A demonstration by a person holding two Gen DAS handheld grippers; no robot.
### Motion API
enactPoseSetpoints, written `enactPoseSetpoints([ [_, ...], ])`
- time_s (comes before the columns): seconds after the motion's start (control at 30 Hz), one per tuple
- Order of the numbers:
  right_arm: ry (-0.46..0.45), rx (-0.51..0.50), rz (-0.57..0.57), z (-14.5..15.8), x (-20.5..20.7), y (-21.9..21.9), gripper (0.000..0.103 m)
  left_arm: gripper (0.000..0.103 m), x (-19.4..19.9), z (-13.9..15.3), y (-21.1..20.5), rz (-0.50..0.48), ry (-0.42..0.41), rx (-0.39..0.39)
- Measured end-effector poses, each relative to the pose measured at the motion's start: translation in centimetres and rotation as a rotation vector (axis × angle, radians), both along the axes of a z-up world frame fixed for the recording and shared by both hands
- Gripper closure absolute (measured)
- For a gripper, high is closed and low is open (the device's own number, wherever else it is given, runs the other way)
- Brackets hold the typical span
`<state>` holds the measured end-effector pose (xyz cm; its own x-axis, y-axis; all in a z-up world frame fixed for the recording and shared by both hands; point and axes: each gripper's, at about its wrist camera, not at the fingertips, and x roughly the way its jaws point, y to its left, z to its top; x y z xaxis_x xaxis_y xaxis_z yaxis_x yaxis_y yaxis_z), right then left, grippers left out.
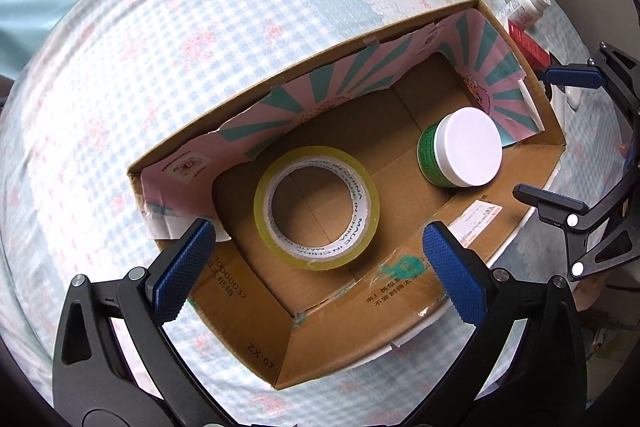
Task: Organize rigid objects
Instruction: 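Lower the tape roll into the box and open the left tool while the right tool releases the jar inside, then lift both tools out of the box toward the remaining objects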
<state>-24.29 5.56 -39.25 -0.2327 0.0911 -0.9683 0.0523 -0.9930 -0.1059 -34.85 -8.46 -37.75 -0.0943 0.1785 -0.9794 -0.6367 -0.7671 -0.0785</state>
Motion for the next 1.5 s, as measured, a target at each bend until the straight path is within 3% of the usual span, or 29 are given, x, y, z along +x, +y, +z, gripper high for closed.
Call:
enactPoseSetpoints([
  [0.17, 0.009, 0.005, -0.019, 1.4, 0.3, -0.2, 0.0, 0.0, -1.7, 1.6, -1.9, 0.01, 0.049, -0.003],
  [0.4, 0.005, -0.011, -0.029, 4.6, 0.8, -1.2, 0.0, 0.0, -0.1, 5.7, -3.7, 0.06, 0.088, 0.029],
  [0.83, 0.157, 0.005, -0.134, 13.3, 4.3, -2.7, 0.0, 0.0, 5.2, 15.1, -7.1, 0.214, 0.196, 0.133],
  [1.13, 0.314, 0.044, -0.252, 20.8, 10.1, -1.7, 0.0, 0.0, 10.0, 21.3, -5.9, 0.262, 0.298, 0.2],
  [1.5, 0.405, 0.005, -0.348, 23.9, 16.0, 4.3, 0.0, 0.0, 15.5, 22.2, 0.2, 0.303, 0.313, 0.254],
])
